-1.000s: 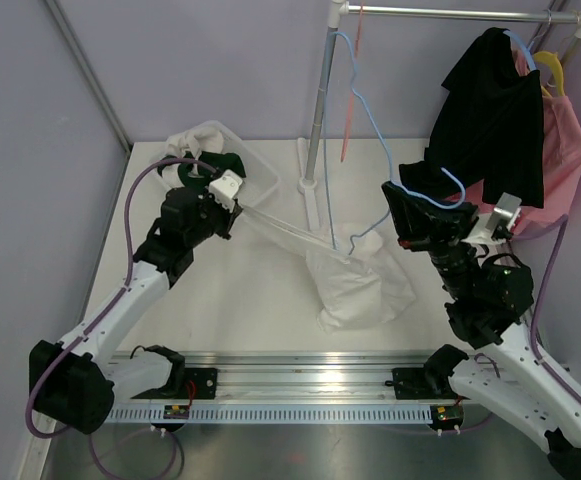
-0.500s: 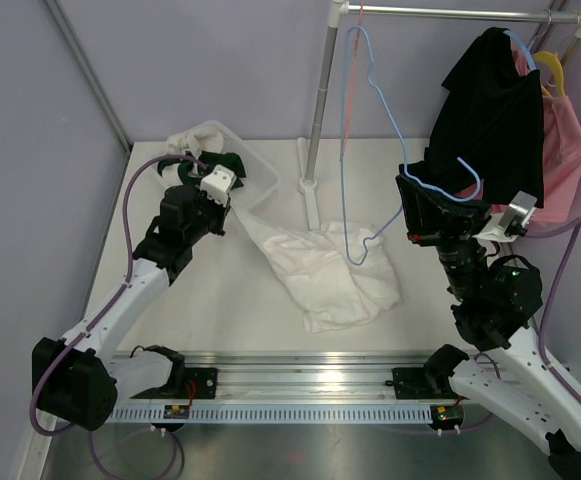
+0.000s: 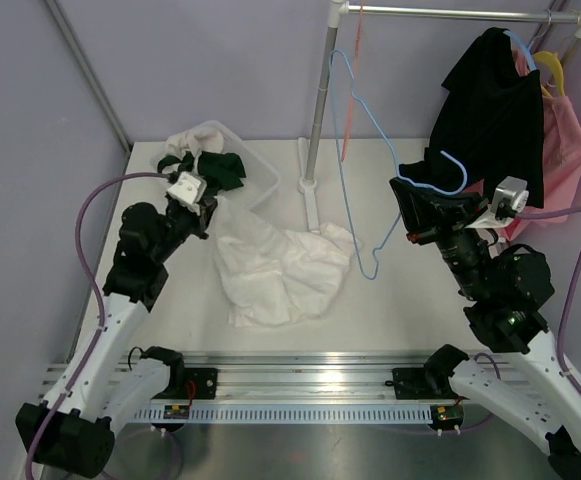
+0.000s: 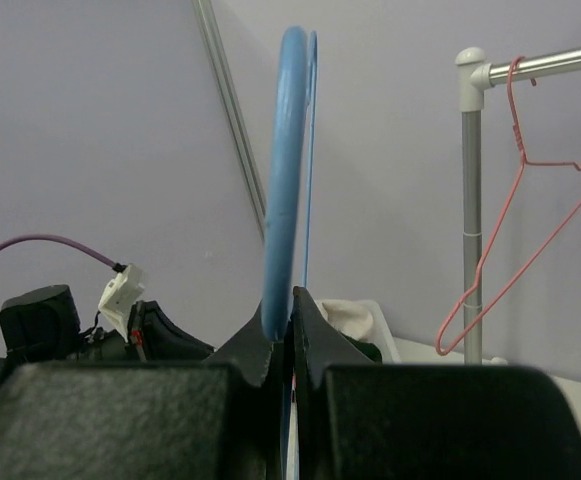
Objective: Remove the t-shirt from the hanger
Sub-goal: Remove the tshirt from the hanger, then place the tshirt into the basket
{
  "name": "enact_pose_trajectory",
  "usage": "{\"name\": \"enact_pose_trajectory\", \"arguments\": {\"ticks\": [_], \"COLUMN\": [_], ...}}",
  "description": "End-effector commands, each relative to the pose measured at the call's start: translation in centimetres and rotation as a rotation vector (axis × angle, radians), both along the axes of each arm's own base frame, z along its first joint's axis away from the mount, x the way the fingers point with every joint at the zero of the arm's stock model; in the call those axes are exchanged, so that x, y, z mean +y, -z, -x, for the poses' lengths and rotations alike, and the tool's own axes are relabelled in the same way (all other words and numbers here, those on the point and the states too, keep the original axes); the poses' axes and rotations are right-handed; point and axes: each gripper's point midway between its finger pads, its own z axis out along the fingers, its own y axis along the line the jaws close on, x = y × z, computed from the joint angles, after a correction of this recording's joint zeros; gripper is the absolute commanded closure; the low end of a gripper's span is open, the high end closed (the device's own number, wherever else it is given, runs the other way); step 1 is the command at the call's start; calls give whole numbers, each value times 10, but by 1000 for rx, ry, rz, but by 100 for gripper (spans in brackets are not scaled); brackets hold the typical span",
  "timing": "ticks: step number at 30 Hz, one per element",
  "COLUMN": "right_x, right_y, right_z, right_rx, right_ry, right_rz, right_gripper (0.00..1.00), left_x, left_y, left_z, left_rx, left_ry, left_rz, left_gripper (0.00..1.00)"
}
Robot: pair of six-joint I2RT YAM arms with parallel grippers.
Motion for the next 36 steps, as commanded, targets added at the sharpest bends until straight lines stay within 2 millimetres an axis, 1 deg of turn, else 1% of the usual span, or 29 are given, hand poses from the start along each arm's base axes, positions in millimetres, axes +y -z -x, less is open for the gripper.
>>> {"name": "enact_pose_trajectory", "arguments": {"ticks": [1, 2, 3, 4, 5, 7, 8, 9, 11, 12, 13, 14, 15, 17, 18, 19, 20, 21, 22, 23, 24, 25, 26, 27, 29, 30, 33, 34, 36], "right_x": [8, 10, 10, 12, 12, 11, 12, 11, 9, 8, 7, 6, 5, 0, -5, -9, -12, -15, -18, -22, -24, -26, -29, -29, -33, -32, -36, -37, -38], "right_y": [-5, -5, -5, -4, -4, -4, -4, -4, -3, -3, -2, -2, -2, -2, 0, 0, -1, 2, 4, 2, 3, 3, 3, 3, 1, 3, 3, 3, 3], "right_z": [-3, -4, -5, -6, -5, -5, -4, -4, -5, -5, -5, -6, -6, -8, -10, -11, -11, -12, -14, -11, -11, -10, -8, -6, -1, -1, 3, 4, 5], "right_rx": [6, 7, 3, 4, 2, 1, 2, 3, 7, 9, 12, 16, 18, 34, 51, 61, 66, 78, 86, 80, 85, 85, 81, 80, 74, 79, 76, 73, 75], "right_ry": [-14, -17, -17, -20, -23, -24, -26, -22, -14, -11, -3, 4, 9, 33, 58, 74, 88, 100, 122, 128, 135, 140, 145, 142, 141, 138, 139, 142, 143], "right_rz": [38, 41, 41, 40, 35, 36, 37, 38, 39, 42, 40, 43, 40, 32, 25, 17, 11, 14, 13, 9, 11, 9, 4, 9, 1, 7, 8, 10, 11], "right_gripper": [100, 100, 100, 100, 100, 100, 100, 100, 100, 100, 100, 100, 100, 100, 100, 100, 100, 100, 100, 100, 100, 100, 100, 100, 100, 100, 100, 100, 100], "left_x": [-63, -68, -82, -90, -103, -118, -125, -134, -144, -150, -152, -155, -155, -156, -159, -160, -162, -163, -164, -164, -165, -166, -166, -166, -164, -159, -153, -152, -149], "left_y": [23, 30, 39, 51, 57, 81, 86, 98, 112, 121, 125, 129, 132, 137, 144, 148, 153, 167, 171, 178, 192, 194, 198, 209, 209, 210, 202, 199, 199], "left_z": [22, 22, 29, 30, 39, 52, 59, 76, 92, 105, 105, 105, 104, 101, 98, 94, 90, 86, 77, 74, 70, 65, 63, 61, 52, 44, 31, 31, 29], "left_rx": [88, 88, 99, 122, 114, 179, 169, 206, 216, 225, 219, 207, 209, 217, 235, 248, 273, 317, 337, 366, 411, 428, 444, 477, 493, 488, 470, 466, 484], "left_ry": [351, 363, 408, 440, 502, 585, 642, 716, 804, 844, 838, 834, 827, 818, 818, 803, 787, 773, 739, 723, 713, 686, 676, 667, 614, 557, 458, 444, 421], "left_rz": [-63, -100, -124, -147, -188, -243, -285, -318, -387, -407, -423, -425, -424, -429, -435, -444, -449, -469, -482, -494, -512, -514, -519, -532, -540, -559, -545, -532, -545], "left_gripper": [100, 100, 100, 100, 100, 100, 100, 100, 100, 100, 99, 93, 89, 85, 73, 66, 56, 48, 32, 25, 18, 5, 1, 1, 1, 1, 1, 1, 1]}}
